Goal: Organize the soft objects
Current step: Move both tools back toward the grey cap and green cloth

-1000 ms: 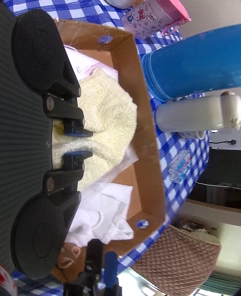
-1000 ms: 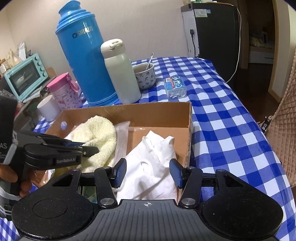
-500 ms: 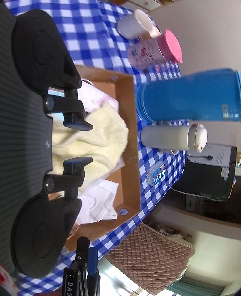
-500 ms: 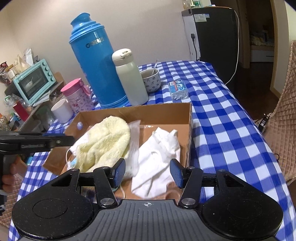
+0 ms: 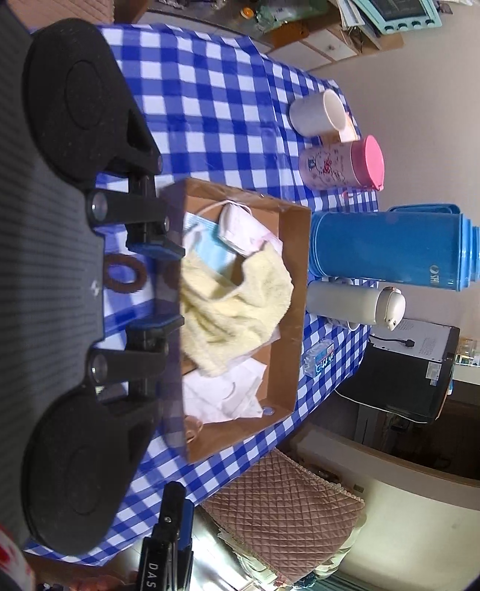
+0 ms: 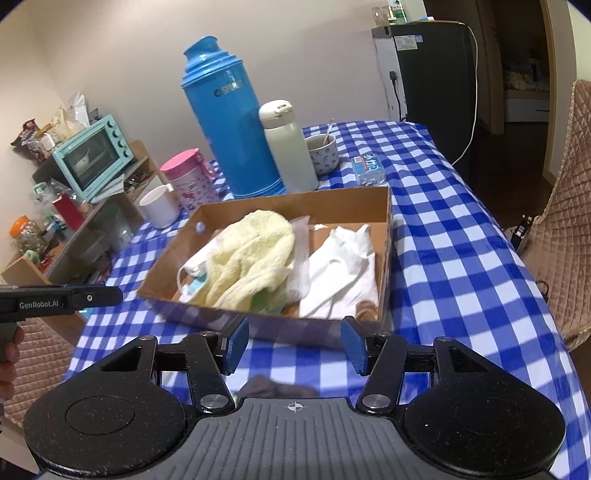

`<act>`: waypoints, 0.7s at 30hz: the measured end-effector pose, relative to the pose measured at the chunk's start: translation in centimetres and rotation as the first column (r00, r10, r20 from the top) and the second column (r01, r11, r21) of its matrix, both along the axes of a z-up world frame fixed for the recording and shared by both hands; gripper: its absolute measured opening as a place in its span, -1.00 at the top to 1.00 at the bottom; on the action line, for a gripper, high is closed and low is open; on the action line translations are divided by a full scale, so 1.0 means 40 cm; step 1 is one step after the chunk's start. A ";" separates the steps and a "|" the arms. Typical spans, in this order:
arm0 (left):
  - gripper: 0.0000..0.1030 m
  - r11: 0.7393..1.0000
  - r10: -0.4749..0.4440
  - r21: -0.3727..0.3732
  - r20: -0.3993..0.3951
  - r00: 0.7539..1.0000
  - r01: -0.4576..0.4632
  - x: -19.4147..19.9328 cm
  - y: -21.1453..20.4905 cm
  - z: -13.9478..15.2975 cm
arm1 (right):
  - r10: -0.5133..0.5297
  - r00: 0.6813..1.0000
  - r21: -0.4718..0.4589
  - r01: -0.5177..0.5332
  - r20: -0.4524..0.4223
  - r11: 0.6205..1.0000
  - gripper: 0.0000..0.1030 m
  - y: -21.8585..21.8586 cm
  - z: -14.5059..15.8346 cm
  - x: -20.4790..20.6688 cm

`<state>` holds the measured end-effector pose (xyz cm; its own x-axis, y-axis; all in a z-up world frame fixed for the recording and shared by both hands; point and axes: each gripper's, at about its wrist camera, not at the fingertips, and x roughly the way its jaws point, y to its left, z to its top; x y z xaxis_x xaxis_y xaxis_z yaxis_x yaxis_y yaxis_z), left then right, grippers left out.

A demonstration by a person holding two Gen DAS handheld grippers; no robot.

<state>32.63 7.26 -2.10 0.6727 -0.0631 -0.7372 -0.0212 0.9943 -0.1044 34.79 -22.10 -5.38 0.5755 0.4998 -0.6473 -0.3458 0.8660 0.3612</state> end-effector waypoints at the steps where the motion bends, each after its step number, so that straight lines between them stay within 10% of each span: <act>1: 0.43 1.000 0.001 0.001 0.000 1.000 -0.001 -0.019 -0.003 0.005 | 0.005 1.000 0.001 -0.005 0.000 1.000 -0.09 0.000 0.005 -0.011; 21: 0.38 1.000 -0.001 -0.001 -0.068 0.998 0.001 -0.255 -0.070 -0.018 | 0.090 0.992 -0.011 -0.091 -0.086 0.996 -0.09 -0.013 -0.014 -0.223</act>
<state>22.44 4.47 -2.81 0.6207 -0.0642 -0.7814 -0.0273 0.9943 -0.1034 25.88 -22.63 -5.93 0.4707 0.5373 -0.6998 -0.3916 0.8380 0.3800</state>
